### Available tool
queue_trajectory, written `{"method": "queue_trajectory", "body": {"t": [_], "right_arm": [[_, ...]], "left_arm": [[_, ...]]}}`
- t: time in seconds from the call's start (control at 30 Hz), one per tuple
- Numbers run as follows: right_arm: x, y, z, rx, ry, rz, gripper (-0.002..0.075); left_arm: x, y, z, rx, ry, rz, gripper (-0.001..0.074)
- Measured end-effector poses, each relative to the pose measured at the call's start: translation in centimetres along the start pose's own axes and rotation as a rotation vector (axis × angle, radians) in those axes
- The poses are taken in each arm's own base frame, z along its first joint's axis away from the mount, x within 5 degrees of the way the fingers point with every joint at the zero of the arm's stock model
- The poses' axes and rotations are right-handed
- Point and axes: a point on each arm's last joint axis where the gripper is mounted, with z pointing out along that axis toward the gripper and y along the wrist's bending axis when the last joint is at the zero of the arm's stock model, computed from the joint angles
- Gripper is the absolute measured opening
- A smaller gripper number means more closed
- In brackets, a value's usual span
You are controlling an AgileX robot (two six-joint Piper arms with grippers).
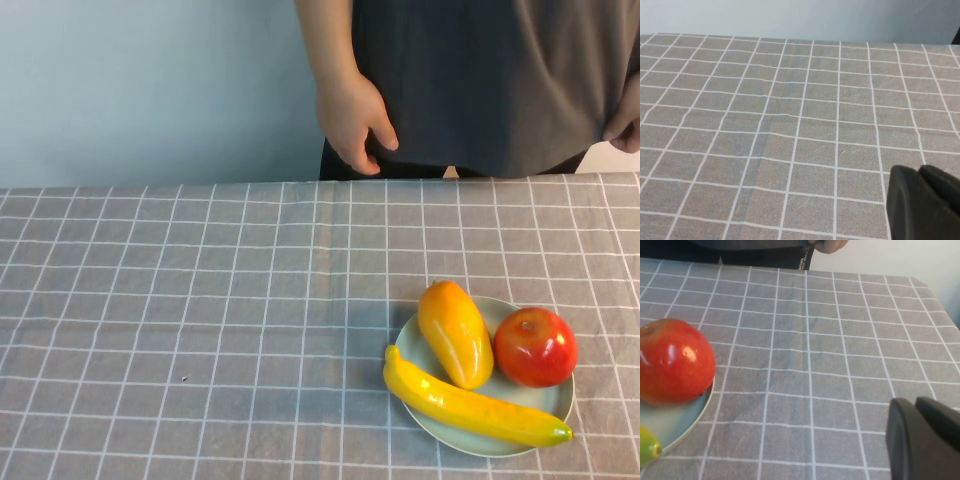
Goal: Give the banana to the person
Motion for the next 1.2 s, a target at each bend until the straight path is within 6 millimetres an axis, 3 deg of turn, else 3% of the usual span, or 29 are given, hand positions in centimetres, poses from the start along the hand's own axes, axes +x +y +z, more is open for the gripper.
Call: {"method": "queue_trajectory", "body": {"t": [0.47, 0.97, 1.1, 1.2], "right_arm": [[-0.1, -0.1, 0.0, 0.012, -0.006, -0.028, -0.0010], [-2.6, 0.7, -0.4, -0.170, -0.250, 0.691, -0.0009], [-2.7, 1.4, -0.7, -0.234, -0.150, 0.721, -0.0010], [-4.7, 2.1, -1.4, -0.286, -0.004, 0.669, -0.0009]], "left_arm": [[0.0, 0.0, 0.0, -0.001, 0.000, 0.000, 0.0000], [0.0, 0.0, 0.0, -0.001, 0.000, 0.000, 0.0000], [0.0, 0.0, 0.0, -0.001, 0.000, 0.000, 0.0000], [0.0, 0.0, 0.0, -0.001, 0.000, 0.000, 0.0000]]}}
